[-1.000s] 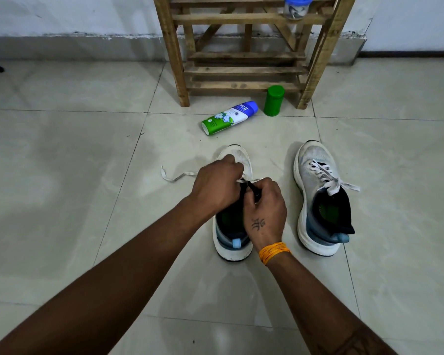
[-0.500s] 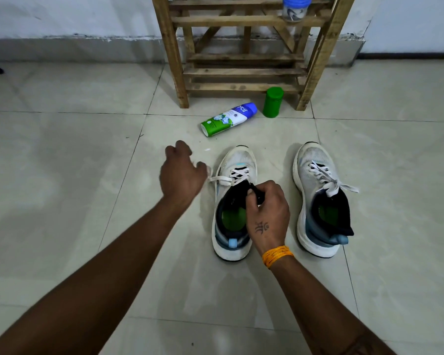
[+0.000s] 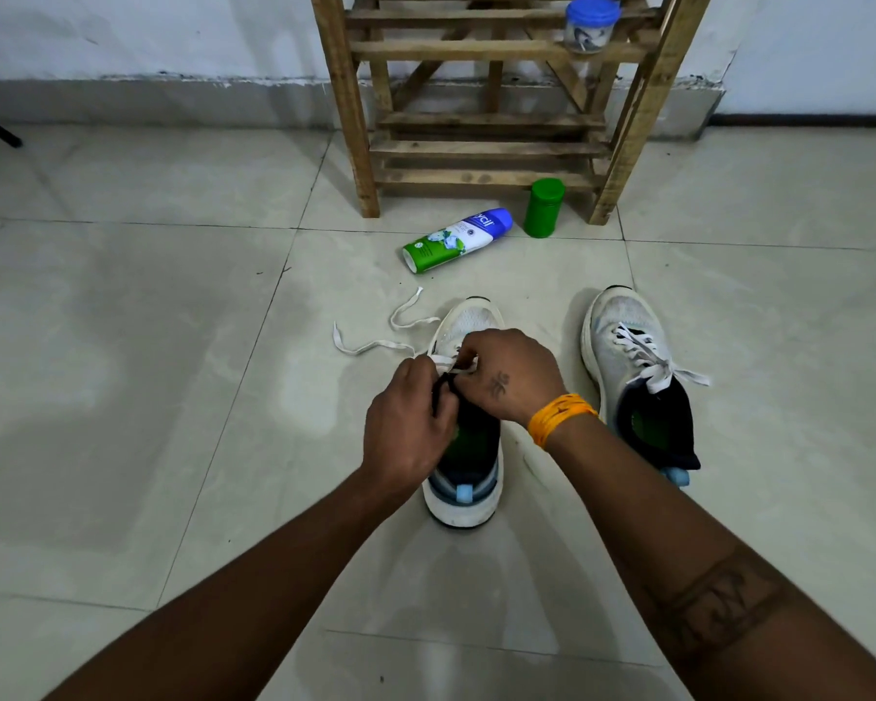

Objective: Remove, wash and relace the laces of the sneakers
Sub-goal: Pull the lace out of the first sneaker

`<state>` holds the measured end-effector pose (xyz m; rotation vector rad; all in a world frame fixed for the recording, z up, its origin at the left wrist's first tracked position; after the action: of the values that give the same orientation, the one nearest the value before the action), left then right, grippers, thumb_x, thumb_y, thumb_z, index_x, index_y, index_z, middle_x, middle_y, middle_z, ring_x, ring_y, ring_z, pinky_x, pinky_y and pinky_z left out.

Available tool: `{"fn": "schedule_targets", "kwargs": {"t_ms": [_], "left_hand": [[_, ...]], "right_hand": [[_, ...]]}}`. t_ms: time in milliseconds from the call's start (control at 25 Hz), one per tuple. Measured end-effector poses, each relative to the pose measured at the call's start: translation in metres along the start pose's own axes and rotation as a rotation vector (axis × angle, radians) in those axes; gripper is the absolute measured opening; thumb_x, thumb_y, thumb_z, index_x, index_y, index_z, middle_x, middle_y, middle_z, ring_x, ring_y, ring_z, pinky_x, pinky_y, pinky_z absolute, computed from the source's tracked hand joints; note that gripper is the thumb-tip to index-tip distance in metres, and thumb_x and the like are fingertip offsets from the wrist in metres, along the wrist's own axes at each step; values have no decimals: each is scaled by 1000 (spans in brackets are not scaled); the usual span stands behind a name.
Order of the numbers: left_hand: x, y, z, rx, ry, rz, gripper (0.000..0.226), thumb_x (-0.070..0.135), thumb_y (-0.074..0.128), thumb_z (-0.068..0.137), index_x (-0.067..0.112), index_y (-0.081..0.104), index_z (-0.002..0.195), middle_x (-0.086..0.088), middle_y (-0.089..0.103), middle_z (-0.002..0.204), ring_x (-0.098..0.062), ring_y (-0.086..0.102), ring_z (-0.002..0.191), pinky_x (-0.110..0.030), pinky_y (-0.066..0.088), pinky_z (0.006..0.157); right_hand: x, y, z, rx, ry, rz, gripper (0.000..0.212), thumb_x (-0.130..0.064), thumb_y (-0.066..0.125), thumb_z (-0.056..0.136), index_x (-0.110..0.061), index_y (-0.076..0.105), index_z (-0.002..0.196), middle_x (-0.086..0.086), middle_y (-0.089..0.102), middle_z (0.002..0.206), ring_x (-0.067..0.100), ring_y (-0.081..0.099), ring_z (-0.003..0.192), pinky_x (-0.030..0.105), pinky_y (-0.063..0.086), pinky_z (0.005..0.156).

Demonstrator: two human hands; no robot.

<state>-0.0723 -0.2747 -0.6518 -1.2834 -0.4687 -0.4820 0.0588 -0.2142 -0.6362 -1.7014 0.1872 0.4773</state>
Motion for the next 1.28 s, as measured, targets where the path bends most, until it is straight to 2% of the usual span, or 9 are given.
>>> {"fn": "schedule_targets", "kwargs": {"t_ms": [120, 240, 320, 520, 680, 920, 1000, 1080, 1280], "left_hand": [[-4, 0, -6, 42, -92, -59, 17, 19, 55, 95, 15, 41, 87, -2, 47, 83, -28, 48, 72, -37, 37, 62], [-3, -3, -9, 59, -103, -69, 15, 17, 55, 96, 15, 42, 90, -5, 50, 85, -29, 50, 73, -39, 41, 62], [-2, -2, -10, 50, -92, -56, 14, 17, 55, 96, 16, 42, 91, -4, 51, 87, -28, 51, 73, -37, 38, 62], [0, 3, -11, 62, -55, -77, 12, 16, 55, 96, 12, 44, 92, -4, 48, 85, -26, 47, 72, -36, 37, 61], [-1, 2, -12, 71, -49, -84, 13, 15, 55, 96, 12, 43, 91, -5, 49, 85, -28, 47, 73, -39, 40, 61], [-3, -1, -12, 60, -76, -67, 8, 17, 52, 97, 14, 44, 95, -4, 52, 89, -27, 49, 74, -34, 36, 63], [-3, 0, -13, 53, -54, -67, 8, 18, 52, 97, 13, 46, 97, -4, 53, 90, -27, 50, 77, -34, 36, 64], [-3, 2, -12, 39, -44, -76, 8, 18, 52, 97, 13, 46, 97, -4, 53, 91, -26, 51, 78, -34, 36, 65], [-2, 6, -10, 28, -39, -84, 12, 17, 53, 97, 14, 42, 93, -2, 50, 88, -27, 49, 77, -35, 36, 63]], "right_hand": [[-4, 3, 0, 111, -53, -20, 19, -35, 60, 87, -20, 70, 92, 5, 73, 96, 33, 66, 95, 35, 48, 72], [50, -13, -8, 331, 323, 293, 25, -31, 60, 89, -9, 65, 79, 16, 71, 86, 38, 65, 87, 38, 49, 69], [70, -11, -7, 294, 431, 382, 24, -28, 62, 88, -7, 68, 79, 17, 72, 84, 39, 67, 89, 38, 52, 72], [13, -18, -8, 111, -90, 151, 31, -36, 64, 82, -29, 65, 113, 2, 72, 87, 30, 65, 87, 35, 48, 70], [-11, -5, -6, 100, -209, -201, 20, -34, 57, 90, -21, 70, 99, 11, 72, 96, 39, 66, 92, 36, 42, 66], [73, -38, 5, 334, 390, 223, 30, -32, 59, 83, -6, 63, 71, 15, 61, 68, 44, 65, 86, 34, 42, 63], [65, -40, 2, 277, 290, 141, 22, -30, 61, 86, -10, 69, 89, 13, 68, 80, 41, 66, 94, 36, 48, 70], [34, -39, -2, 195, 55, 142, 36, -32, 63, 85, -20, 63, 119, 6, 72, 87, 35, 65, 95, 38, 50, 74], [-8, -7, 3, -47, -132, -86, 25, -34, 66, 82, -28, 70, 106, 3, 72, 107, 31, 64, 103, 33, 44, 75]]}}
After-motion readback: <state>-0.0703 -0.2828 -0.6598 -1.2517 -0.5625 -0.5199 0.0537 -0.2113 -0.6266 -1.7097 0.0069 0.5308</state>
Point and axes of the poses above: each hand's wrist, its own z-axis towards the middle knuckle, its own y-axis out of the palm, x = y × z, the point moved 7 cm from there along z, towards the middle knuckle
